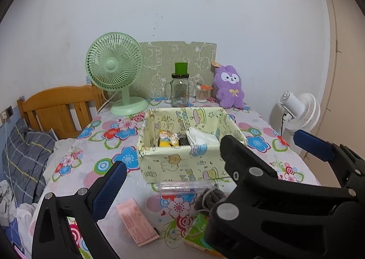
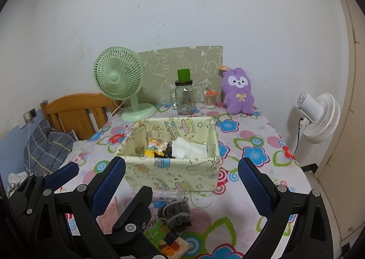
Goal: Organize soft objects
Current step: 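Withdraw both open tools from the box toward the remaining items, then grasp the grey knitted item with the right tool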
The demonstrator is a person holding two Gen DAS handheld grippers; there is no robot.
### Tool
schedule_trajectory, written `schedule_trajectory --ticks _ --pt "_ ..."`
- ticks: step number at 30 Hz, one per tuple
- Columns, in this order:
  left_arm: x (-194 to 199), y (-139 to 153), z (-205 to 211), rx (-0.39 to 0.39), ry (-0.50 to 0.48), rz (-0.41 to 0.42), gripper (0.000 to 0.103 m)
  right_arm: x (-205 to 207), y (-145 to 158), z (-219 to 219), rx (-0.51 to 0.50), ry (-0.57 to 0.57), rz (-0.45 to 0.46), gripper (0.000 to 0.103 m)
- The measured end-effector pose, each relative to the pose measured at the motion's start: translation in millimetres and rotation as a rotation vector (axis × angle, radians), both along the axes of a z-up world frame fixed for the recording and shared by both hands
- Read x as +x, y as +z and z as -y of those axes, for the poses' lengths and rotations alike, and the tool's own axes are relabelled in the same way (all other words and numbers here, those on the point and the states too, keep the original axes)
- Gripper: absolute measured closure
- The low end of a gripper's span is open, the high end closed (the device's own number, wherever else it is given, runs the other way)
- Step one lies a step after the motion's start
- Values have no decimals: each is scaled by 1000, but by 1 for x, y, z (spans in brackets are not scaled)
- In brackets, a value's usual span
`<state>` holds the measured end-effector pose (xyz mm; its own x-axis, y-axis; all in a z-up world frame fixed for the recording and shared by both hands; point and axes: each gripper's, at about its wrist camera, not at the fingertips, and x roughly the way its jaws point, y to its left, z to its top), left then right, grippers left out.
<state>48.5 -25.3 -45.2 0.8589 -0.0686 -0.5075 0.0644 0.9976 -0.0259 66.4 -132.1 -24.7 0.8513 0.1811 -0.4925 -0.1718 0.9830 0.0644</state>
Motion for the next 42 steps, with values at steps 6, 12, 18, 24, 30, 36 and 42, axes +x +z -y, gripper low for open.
schedule_trajectory --ticks 6,12,18,24,30,36,42 --pt "-3 -11 1 -3 -9 -10 0 -6 -10 0 1 6 -4 4" --pt "-2 -23 3 2 -12 -33 0 -4 -24 3 15 14 -37 6" --pt "1 -39 4 -2 -15 -60 0 0 -41 4 13 18 -71 8" --pt "9 -56 1 -12 -13 -102 0 7 -58 2 11 22 -108 11" --pt "17 -71 -2 -4 -15 -139 0 17 -75 -3 3 26 -155 14" --pt "22 -83 -1 20 -20 -167 3 24 -89 -6 -19 24 -187 14" --pt "30 -97 -5 16 -7 -221 4 34 -105 -10 -13 45 -244 25"
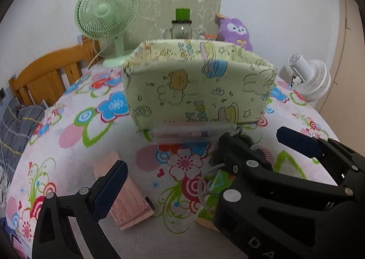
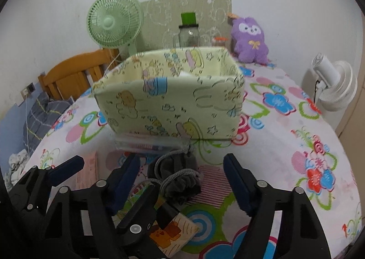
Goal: Organize soft objects
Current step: 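Grasp the grey knitted item with the right tool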
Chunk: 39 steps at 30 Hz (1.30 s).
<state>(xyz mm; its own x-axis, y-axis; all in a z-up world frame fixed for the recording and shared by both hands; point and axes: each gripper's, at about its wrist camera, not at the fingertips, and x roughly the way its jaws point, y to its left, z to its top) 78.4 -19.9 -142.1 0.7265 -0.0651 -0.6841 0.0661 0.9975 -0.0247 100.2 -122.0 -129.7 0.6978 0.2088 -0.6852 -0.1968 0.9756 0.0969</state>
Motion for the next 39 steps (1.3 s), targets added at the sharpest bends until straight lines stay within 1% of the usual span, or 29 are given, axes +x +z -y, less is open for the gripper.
schedule_trajectory --ticks 9,10,11,15,16,20,26,30,39 --pt "7 -12 -1 21 4 -30 7 11 -18 -2 21 19 -62 25" --pt "7 -12 0 23 3 -33 7 12 -19 -2 24 19 -66 28" --pt "8 -13 0 25 2 -36 7 13 -20 -2 26 19 -72 35" --pt "9 -14 1 22 -1 -42 7 13 -22 0 42 21 -76 40" --pt "8 -13 1 25 0 -40 7 12 -22 0 35 13 -72 49" --pt "7 -11 4 32 -4 -36 7 10 -20 3 40 6 -66 55" --pt "3 -5 10 19 -17 -19 6 2 -12 11 54 -16 -34 59" --pt "0 -1 16 19 -30 -6 6 -2 -7 19 57 -33 -15 59" --pt "-3 1 36 5 -86 -7 6 -14 -1 41 53 -93 12 60"
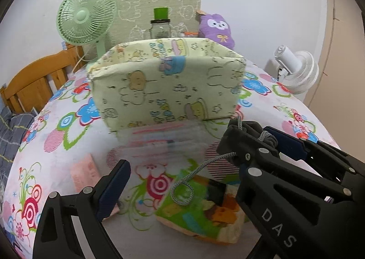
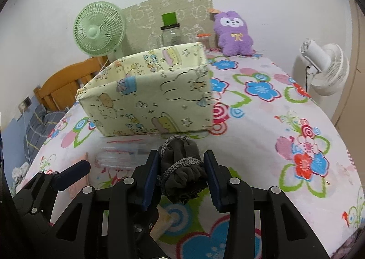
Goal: Organize soft objects
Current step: 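Grasp the grey knitted item with the right tool, then grasp the green printed bag with the left tool while the right tool holds the grey item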
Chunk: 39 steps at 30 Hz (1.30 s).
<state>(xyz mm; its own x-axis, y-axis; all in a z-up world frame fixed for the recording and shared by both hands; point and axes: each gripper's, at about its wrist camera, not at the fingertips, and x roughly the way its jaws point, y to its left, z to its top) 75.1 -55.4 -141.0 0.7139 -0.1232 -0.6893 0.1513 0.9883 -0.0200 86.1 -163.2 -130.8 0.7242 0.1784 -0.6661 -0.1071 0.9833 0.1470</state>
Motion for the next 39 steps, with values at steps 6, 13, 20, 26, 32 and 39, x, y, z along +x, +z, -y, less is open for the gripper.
schedule_trajectory --ticks 6,13,20,26,32,39 --pt "-1 -7 11 -26 -24 -23 4 -6 -2 12 -8 -48 -3 60" --pt "-3 -15 20 -12 -51 -49 4 -8 -7 23 -7 -77 -18 60" --pt "-2 -21 19 2 -47 -61 4 -7 -15 22 -4 -80 -44 60" --pt "-2 -28 15 -11 -41 -78 4 -5 -19 17 -11 -71 -51 60" --pt "-2 -28 14 11 -27 -71 11 -3 -19 17 -11 -73 -54 60" --pt "-1 -26 12 9 -6 -63 25 -3 -19 16 -8 -72 -55 60"
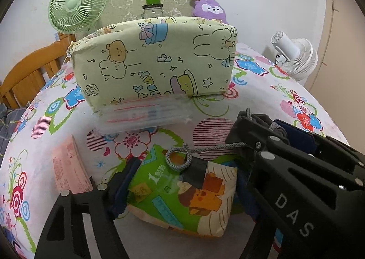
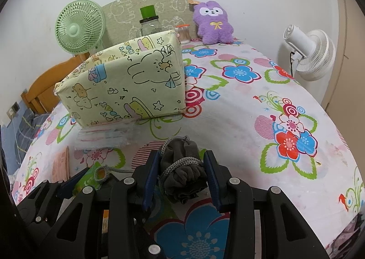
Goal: Organize soft objects
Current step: 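Grasp the green printed bag with the left tool while the right tool holds the grey item, then lift and carry the green bag and grey knitted item toward the fabric box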
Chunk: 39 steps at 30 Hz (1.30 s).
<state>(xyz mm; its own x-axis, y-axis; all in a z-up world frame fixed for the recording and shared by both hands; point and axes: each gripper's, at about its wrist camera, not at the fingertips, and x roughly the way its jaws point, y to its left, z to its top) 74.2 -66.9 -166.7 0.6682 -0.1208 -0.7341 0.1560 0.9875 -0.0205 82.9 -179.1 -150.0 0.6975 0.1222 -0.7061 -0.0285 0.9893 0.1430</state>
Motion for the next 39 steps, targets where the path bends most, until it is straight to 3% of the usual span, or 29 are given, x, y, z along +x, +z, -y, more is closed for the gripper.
schedule_trajectory --ticks 14,39 --pt "-5 28 -4 -11 22 66 26 -1 19 -7 7 23 31 60" --pt "-18 99 -16 -9 51 196 26 -11 95 -22 -8 48 166 59"
